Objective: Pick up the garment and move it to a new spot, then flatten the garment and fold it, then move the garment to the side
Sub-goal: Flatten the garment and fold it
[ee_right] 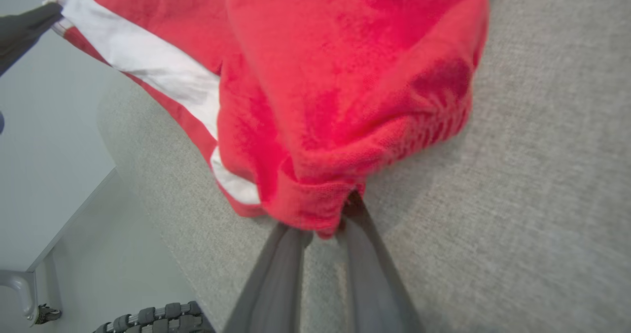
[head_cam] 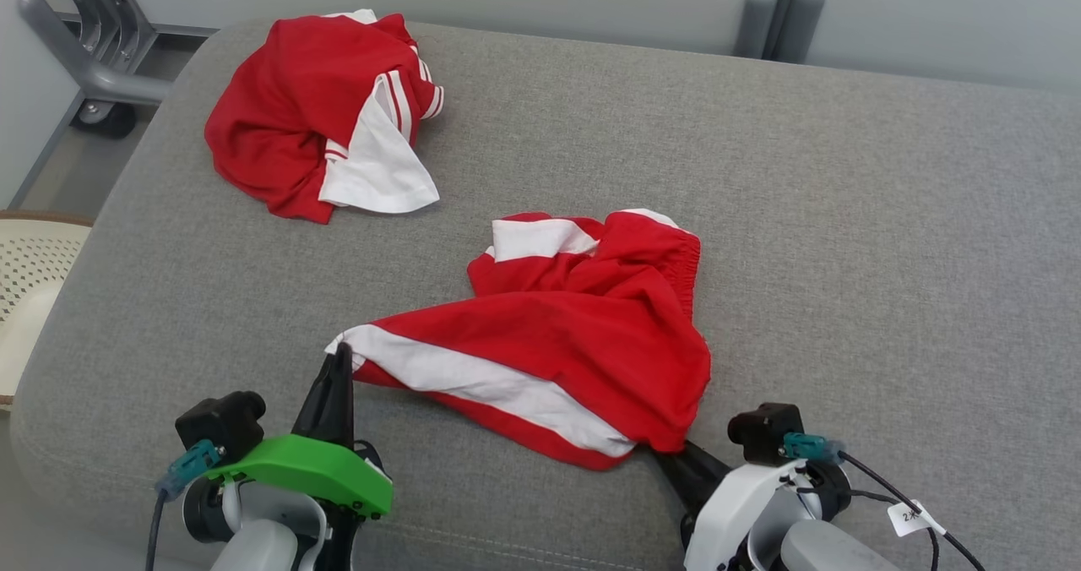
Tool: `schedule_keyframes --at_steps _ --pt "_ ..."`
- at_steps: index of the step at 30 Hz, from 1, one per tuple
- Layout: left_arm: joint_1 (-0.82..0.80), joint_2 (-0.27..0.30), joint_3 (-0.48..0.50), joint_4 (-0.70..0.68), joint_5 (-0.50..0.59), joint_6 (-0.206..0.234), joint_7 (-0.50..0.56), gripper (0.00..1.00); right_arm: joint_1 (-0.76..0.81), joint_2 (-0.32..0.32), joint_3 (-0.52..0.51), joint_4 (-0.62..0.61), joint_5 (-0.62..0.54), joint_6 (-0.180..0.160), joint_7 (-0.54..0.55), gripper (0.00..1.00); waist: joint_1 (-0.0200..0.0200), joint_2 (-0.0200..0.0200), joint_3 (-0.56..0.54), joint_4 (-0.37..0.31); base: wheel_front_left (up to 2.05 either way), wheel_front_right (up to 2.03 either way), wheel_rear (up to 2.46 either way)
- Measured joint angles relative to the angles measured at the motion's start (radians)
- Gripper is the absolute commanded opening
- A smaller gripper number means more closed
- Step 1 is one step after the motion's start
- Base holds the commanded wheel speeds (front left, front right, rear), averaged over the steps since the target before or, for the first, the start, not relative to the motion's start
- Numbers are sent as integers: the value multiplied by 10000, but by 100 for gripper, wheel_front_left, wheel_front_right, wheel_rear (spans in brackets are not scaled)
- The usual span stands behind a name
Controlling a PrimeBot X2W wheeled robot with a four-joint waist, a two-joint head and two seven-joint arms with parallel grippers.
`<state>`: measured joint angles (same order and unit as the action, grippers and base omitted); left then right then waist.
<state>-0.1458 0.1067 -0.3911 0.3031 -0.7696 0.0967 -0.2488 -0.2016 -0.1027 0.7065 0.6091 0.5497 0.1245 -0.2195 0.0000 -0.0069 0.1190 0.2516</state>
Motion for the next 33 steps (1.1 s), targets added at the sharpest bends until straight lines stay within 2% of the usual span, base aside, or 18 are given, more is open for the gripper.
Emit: schedule_keyframes --at_steps 1,8,16,24,33 --pt "0 0 8 -4 0 0 0 0 -14 -2 71 12 31 0 -2 0 0 0 3 -6 0 0 0" --pt "7 13 345 -259 0 2 0 0 -174 -328 445 -117 38 0 -146 0 0 0 -68 -244 0 0 0" --pt "-21 12 673 -1037 136 -13 -2 0 -402 -1097 -673 -1127 40 0 -268 0 0 0 -266 -788 0 0 0" --pt "-378 -132 715 -2261 263 -552 -29 0 -828 -1804 -1595 -3168 -150 0 -282 0 0 0 -559 -1576 0 0 0" --pt "-398 -299 1296 -4107 341 -759 -31 0 -872 -2424 -2805 -6259 -290 -19 -339 0 0 0 -933 -2628 0 0 0"
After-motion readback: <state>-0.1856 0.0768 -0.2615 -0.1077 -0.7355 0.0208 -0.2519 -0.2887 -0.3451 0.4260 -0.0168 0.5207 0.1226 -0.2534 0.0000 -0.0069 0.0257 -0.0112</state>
